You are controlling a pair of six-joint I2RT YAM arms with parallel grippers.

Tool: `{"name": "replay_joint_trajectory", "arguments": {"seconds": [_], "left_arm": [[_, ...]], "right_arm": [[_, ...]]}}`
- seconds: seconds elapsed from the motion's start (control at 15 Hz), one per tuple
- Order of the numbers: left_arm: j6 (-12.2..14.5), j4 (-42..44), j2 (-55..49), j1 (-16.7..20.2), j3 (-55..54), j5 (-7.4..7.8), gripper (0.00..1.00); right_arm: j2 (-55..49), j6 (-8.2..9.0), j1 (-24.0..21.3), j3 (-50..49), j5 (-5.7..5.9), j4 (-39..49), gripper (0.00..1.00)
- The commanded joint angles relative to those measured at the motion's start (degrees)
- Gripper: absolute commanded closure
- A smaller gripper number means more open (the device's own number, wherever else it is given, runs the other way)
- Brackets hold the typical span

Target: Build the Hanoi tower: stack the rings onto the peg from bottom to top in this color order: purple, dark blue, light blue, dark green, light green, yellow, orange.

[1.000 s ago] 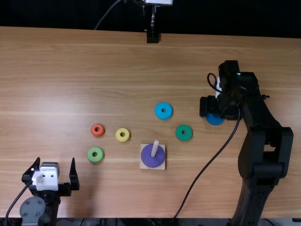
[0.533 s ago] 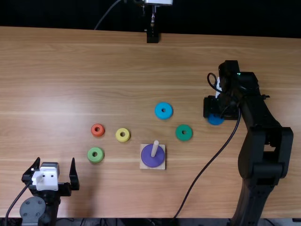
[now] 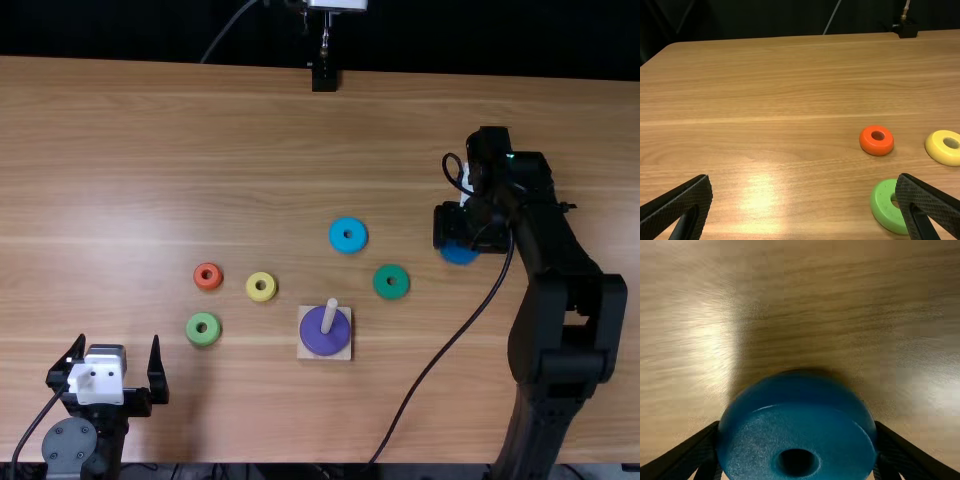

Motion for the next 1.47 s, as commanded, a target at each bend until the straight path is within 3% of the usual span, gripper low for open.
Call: {"name": "replay_joint_trajectory", "arguments": {"seconds": [0.0, 0.2, 0.27, 0.6, 0.73, 1.13, 1.27, 1.4], "left_arm": [[0.1, -3.8, -0.6, 0.5, -6.1, -0.21, 0.0], [0.1, -3.8, -0.6, 0.5, -6.1, -0.21, 0.0], [0.1, -3.8, -0.6, 0.5, -6.1, -0.21, 0.0], [0.1, -3.8, -0.6, 0.5, -6.1, -0.21, 0.0], [0.1, -3.8, -0.6, 0.5, -6.1, -0.21, 0.0], [0.1, -3.8, -0.6, 0.5, -6.1, -0.21, 0.0], [0.1, -3.8, -0.6, 0.5, -6.1, -0.21, 0.0], [0.1, -3.8, -0.6, 0.5, -6.1, -0.21, 0.0]], "right_arm": [[-6.5, -0.18, 1.7, 1.1, 0.78, -0.3, 1.0], [-11.1, -3.98, 4.7, 1.2, 0.68, -5.7, 1.0], [-12.3, -4.5, 6.6, 1.2, 0.68, -7.6, 1.0], [-18.7, -4.71, 16.6, 1.9, 0.57, -15.0, 1.0], [-19.9, -5.98, 20.7, 3.9, 0.36, -16.9, 1.0], [-21.6, -6.51, 30.0, 12.3, 0.04, -23.9, 1.0], [-21.6, -8.72, 32.2, 14.7, 0.04, -26.6, 1.0], [-21.7, -9.46, 33.4, 15.9, -0.06, -28.3, 1.0]]}}
